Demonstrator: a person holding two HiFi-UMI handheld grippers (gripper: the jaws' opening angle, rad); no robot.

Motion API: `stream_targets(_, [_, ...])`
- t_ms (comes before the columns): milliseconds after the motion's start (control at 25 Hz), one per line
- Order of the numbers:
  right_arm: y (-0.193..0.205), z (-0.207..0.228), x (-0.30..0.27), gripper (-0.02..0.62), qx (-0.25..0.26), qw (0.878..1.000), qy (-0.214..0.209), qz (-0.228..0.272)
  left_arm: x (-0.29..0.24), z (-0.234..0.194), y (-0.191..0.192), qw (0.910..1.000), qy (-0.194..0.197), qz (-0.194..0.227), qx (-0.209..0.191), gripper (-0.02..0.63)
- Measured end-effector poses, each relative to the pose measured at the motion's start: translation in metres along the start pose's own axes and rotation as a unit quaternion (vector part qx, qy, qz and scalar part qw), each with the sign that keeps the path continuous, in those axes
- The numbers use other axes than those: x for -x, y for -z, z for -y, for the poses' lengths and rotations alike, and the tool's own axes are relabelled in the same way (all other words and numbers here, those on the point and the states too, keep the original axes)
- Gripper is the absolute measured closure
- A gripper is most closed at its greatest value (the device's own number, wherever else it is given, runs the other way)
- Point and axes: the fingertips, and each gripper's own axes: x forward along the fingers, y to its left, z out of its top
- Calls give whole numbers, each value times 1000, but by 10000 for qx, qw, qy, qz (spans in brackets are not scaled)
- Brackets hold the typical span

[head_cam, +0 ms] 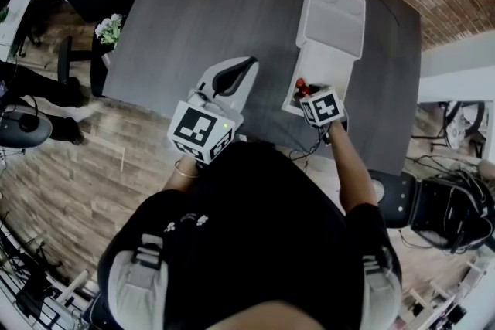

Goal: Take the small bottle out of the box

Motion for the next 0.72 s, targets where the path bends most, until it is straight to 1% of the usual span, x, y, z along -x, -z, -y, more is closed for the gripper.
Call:
stream_targets(160, [-2,4,7,377,-190,9992,185,312,1,2,-2,10000,16,-6,-28,601])
stream_targets(320, [-14,10,24,377,-570,9942,363,836,0,2,-1,10000,64,-48,-53,601])
stream_targets(440, [-20,16,40,376,-815,9875,496,1251,-4,7,-1,9998,152,-78,-90,601])
stream_targets(560, [-22,21,59,376,-997,9806,638,1562,-11,14,-3,9995,278,-101,-132,601])
stream_targets(720, [-30,27,95,376,-1285,9661,773,2100,-25,29,-3,9984,495,-164,-202,601])
